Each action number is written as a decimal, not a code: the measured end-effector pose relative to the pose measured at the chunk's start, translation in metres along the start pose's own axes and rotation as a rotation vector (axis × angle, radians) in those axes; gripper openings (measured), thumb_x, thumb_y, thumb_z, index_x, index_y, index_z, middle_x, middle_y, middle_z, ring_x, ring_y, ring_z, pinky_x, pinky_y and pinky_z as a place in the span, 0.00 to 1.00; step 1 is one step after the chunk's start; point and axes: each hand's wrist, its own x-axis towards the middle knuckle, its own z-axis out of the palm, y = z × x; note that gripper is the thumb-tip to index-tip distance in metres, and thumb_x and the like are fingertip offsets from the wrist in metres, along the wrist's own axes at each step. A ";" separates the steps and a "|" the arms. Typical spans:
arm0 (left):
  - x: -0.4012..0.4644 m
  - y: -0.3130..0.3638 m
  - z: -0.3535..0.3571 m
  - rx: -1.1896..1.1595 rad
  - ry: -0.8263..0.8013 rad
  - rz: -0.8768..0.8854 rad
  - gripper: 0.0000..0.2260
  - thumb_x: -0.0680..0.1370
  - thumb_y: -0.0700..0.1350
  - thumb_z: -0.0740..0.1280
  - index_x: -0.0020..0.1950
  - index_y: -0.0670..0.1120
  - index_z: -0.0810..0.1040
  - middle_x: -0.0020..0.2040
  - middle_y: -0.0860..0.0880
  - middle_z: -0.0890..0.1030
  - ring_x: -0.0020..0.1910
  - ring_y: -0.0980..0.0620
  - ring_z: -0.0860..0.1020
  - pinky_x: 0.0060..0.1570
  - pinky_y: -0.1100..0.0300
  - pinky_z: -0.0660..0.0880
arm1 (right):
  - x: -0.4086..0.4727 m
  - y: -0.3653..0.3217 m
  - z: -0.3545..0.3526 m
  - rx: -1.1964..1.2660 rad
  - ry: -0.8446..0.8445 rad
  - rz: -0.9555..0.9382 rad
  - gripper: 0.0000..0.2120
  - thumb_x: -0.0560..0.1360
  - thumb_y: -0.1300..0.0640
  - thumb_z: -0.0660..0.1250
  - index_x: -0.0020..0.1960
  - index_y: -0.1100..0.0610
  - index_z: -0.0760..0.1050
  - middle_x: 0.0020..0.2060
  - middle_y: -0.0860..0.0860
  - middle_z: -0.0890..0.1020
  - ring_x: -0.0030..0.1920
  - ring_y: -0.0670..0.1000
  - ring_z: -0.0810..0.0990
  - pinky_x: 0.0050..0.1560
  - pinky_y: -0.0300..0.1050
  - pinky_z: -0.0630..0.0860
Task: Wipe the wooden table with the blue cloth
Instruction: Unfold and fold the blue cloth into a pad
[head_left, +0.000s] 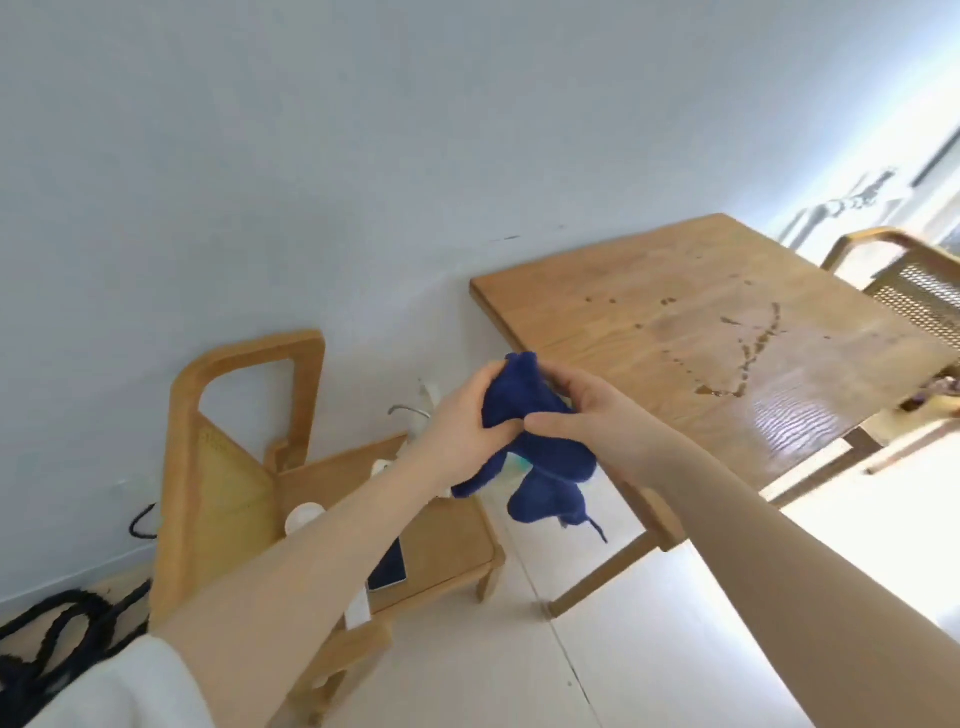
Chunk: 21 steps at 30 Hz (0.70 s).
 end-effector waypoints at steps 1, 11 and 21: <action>0.007 0.012 0.016 0.053 0.000 0.024 0.19 0.75 0.42 0.68 0.64 0.53 0.70 0.50 0.58 0.78 0.51 0.56 0.79 0.48 0.64 0.75 | -0.014 0.007 -0.022 -0.100 -0.021 0.014 0.20 0.72 0.60 0.71 0.62 0.50 0.70 0.54 0.50 0.81 0.51 0.49 0.81 0.52 0.45 0.79; 0.072 0.102 0.104 0.524 -0.206 0.289 0.06 0.77 0.52 0.62 0.45 0.51 0.75 0.41 0.51 0.80 0.42 0.52 0.77 0.46 0.49 0.75 | -0.080 0.042 -0.167 -0.981 0.334 -0.117 0.18 0.73 0.60 0.63 0.60 0.58 0.63 0.51 0.53 0.71 0.38 0.57 0.73 0.39 0.52 0.72; 0.173 0.138 0.106 0.592 -0.041 0.269 0.05 0.76 0.45 0.63 0.46 0.46 0.77 0.38 0.50 0.79 0.39 0.48 0.78 0.40 0.49 0.75 | -0.035 0.029 -0.279 -0.693 0.509 -0.104 0.07 0.76 0.63 0.60 0.48 0.60 0.77 0.39 0.53 0.78 0.38 0.50 0.73 0.35 0.33 0.67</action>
